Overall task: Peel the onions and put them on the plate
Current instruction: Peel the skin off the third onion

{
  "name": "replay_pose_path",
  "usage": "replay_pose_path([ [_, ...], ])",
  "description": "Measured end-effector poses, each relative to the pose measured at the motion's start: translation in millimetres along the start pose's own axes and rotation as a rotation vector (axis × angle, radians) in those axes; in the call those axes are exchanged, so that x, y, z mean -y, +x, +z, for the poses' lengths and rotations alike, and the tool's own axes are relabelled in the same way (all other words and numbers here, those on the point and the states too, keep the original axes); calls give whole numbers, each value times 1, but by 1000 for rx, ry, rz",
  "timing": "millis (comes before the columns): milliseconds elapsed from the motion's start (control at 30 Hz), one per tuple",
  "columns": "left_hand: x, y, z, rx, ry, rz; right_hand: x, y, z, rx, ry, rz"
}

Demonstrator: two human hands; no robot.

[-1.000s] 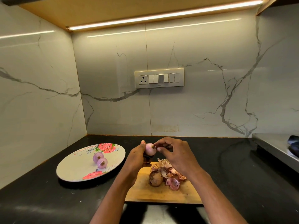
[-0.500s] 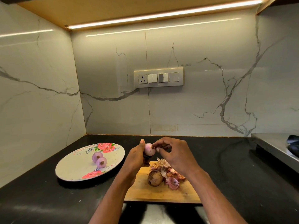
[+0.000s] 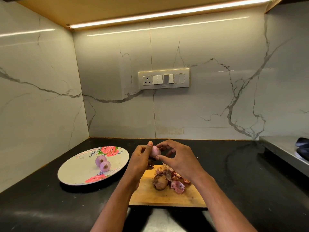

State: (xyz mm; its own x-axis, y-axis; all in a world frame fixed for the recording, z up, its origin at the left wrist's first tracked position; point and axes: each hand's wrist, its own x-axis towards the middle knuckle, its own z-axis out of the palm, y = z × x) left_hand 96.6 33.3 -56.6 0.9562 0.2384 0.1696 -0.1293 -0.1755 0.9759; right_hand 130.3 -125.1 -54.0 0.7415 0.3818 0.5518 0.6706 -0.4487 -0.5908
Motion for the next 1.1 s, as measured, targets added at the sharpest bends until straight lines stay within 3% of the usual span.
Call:
replay_pose_path([
  [300,-2,-2,-1,12,-57,5,-8,0,-1,-18,139,128],
  [833,-1,-4,-4,105,-129,-24,-7,1,3,-81,102,68],
  [1100,3,-2,-8,20,-201,-10,-2,0,11,-103,114,65],
])
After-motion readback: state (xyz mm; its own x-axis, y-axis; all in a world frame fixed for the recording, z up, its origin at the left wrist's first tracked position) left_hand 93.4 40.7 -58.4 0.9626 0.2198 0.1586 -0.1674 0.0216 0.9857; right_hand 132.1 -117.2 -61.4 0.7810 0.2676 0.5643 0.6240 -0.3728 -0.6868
